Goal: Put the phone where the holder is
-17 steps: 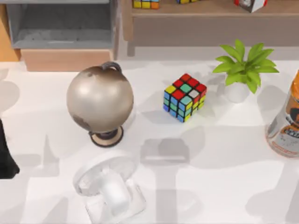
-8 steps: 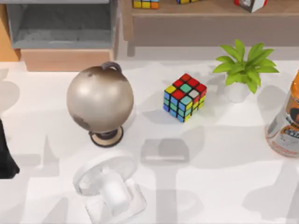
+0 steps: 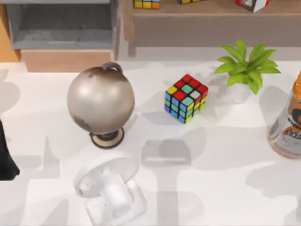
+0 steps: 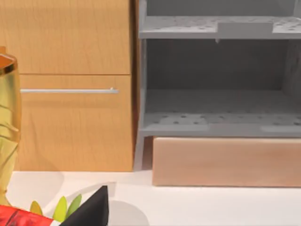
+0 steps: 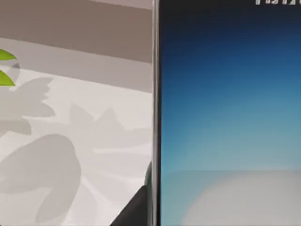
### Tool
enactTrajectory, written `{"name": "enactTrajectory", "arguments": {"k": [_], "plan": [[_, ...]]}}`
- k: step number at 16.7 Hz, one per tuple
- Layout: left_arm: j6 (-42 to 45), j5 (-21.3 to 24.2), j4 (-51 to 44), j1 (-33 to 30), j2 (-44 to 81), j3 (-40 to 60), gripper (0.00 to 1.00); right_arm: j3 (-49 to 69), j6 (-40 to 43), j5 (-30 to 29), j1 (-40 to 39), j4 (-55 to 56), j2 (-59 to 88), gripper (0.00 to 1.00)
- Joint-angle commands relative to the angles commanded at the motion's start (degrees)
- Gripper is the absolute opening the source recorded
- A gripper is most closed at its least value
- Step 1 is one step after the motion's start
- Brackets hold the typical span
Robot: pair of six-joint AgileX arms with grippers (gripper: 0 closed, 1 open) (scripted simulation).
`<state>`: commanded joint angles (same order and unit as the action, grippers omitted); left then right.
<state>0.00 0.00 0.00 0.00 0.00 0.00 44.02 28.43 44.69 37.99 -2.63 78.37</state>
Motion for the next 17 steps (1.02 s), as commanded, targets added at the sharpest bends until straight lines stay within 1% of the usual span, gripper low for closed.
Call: {"name": "enactTrajectory", "arguments": {"k": [5,17], "plan": [[0.0,0.0,0.0,0.0,0.0,0.0,1.0,0.0,-0.7,0.4,-0.2,1.0,0.9,0.0],[0.0,0.0,0.0,0.0,0.0,0.0,1.0,0.0,-0.7,0.4,-0.2,1.0,0.9,0.9]]}}
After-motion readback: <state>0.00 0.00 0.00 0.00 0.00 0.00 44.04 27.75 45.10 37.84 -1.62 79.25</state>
